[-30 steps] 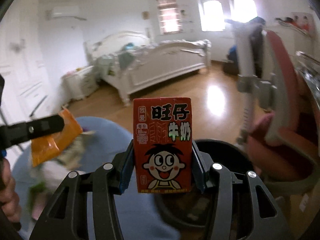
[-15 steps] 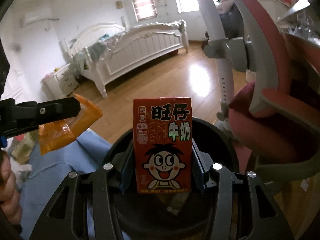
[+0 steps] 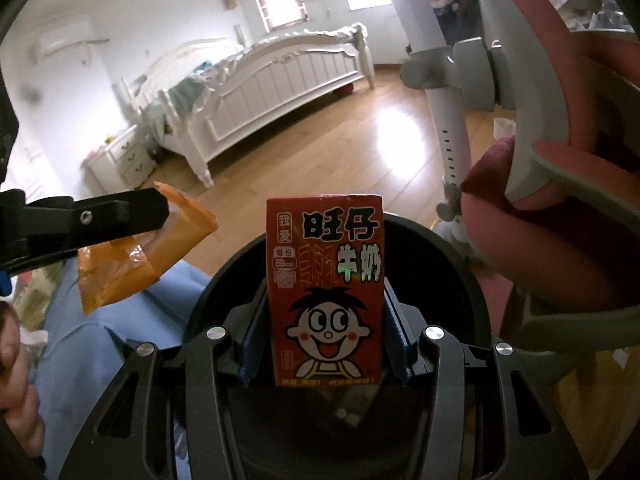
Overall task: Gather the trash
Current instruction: 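Carry both items to the black bin and open both tools to drop them, then grasp the white printed plastic bag with the left tool while the right tool grasps the clear plastic tray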
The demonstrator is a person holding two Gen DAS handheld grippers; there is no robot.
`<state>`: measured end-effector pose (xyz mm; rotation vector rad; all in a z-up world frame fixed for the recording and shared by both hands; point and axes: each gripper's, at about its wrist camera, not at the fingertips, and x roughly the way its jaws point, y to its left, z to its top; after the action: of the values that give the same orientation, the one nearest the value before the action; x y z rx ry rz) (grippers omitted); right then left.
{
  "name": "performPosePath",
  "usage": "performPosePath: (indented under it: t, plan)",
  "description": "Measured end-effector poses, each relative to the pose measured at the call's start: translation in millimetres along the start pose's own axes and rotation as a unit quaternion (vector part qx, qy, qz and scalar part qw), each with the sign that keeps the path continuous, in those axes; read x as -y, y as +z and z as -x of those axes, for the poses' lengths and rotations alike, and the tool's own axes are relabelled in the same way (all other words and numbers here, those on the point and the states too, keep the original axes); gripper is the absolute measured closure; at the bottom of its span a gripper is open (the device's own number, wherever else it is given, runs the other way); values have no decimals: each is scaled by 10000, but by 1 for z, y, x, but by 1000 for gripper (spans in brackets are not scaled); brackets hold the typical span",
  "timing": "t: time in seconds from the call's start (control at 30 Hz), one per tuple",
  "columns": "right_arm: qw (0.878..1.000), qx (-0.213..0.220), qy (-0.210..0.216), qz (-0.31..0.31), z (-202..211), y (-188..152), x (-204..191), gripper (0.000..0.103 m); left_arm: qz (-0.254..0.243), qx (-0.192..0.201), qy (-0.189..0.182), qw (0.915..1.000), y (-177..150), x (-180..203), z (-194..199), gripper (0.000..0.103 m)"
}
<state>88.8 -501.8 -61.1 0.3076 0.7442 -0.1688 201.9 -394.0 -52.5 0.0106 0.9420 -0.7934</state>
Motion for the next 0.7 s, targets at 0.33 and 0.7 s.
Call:
performPosePath:
  t: [0.33, 0.7]
  plan:
    - [9998, -125, 13, -140, -6, 6, 4, 37, -35, -20, 341, 9994, -1, 0, -2, 28]
    - [9998, -35, 189, 25, 15, 12, -25, 33, -21, 392, 26, 9992, -10, 8, 71, 27]
